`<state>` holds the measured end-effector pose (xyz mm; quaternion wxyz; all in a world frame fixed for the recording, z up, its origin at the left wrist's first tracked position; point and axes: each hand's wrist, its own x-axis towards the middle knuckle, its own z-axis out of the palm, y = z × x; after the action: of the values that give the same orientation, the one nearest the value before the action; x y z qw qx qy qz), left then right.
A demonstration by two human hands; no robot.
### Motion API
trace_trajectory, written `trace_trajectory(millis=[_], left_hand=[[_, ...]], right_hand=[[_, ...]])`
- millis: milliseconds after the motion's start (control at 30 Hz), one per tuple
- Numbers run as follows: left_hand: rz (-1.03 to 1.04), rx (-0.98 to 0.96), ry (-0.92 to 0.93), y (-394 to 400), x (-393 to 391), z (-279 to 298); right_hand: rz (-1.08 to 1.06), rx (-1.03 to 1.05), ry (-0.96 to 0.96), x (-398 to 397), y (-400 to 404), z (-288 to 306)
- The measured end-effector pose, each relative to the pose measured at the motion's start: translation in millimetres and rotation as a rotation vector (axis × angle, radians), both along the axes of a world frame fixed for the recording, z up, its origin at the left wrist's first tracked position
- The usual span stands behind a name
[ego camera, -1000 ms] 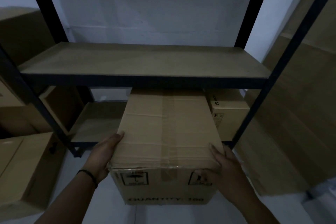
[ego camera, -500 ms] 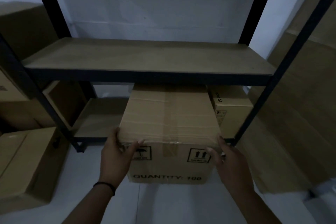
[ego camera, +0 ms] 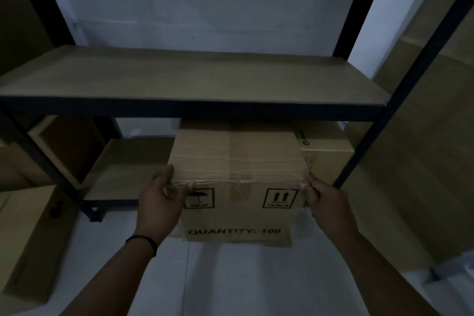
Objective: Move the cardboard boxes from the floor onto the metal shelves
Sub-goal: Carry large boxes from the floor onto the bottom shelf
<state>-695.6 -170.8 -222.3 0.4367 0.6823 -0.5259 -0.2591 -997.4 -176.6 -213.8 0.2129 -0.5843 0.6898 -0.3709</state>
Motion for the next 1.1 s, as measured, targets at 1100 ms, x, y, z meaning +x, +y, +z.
trace_trajectory(millis=[1100], left_hand=[[0.051,0.082,0.078,-98,-15,6]], right_hand=[[-0.002,0.194,0.225,-11,-104,15]])
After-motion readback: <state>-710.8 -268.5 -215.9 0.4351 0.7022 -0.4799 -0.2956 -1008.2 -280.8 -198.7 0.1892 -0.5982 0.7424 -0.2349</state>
